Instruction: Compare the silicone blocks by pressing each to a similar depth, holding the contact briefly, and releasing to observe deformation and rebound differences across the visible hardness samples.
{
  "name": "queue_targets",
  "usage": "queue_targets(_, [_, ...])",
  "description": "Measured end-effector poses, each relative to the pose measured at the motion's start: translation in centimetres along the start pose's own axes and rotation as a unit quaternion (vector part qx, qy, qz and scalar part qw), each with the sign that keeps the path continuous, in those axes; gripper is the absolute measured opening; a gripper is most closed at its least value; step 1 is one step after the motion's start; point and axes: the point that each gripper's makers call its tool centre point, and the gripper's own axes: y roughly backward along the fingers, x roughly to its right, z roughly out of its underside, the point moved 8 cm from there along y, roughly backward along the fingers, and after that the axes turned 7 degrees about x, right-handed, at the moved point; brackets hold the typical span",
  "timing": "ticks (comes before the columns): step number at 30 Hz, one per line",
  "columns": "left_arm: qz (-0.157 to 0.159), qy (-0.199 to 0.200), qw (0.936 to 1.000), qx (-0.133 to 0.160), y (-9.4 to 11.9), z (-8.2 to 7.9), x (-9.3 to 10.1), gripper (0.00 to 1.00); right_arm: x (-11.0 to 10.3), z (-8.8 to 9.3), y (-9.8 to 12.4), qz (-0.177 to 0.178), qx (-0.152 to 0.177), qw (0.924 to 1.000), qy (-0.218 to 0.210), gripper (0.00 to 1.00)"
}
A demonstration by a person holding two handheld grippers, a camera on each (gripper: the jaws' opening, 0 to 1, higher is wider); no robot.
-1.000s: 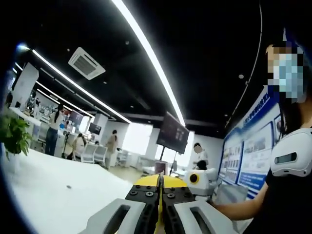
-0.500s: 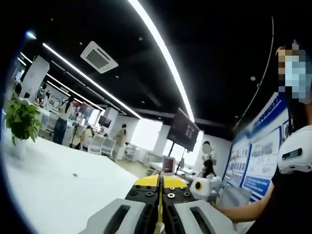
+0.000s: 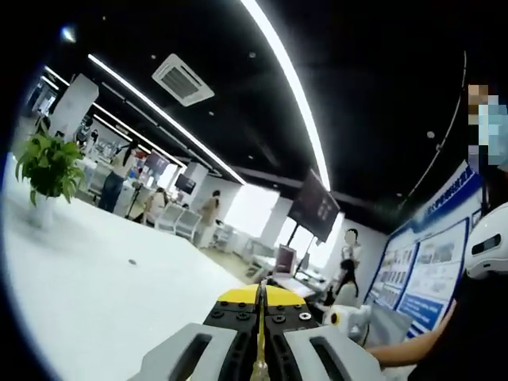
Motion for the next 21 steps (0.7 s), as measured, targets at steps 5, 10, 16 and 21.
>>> queue_targets(5, [-0.025, 0.018, 0.9995, 0.001, 0.3, 0.9, -1.5, 0.00, 0.5, 1.5, 0.7, 0.020, -0.019, 0.9996, 0.007, 0.81])
queue_targets(10, [-0.040, 0.023, 0.9989, -0.009, 0.4, 1.5, -2.5, 0.00, 1.0, 2.9, 0.9, 0.037, -0.035, 0.9987, 0.010, 0.84])
queue_targets(16, [-0.056, 0.036, 0.9976, -0.021, 0.3, 2.7, -3.9, 0.00, 1.2, 4.2, 1.0, 0.048, -0.048, 0.9977, 0.004, 0.87])
queue_targets(21, [-0.072, 0.058, 0.9954, -0.025, 0.3, 3.8, -5.2, 0.00, 1.6, 4.2, 0.8, 0.059, -0.043, 0.9973, 0.004, 0.89])
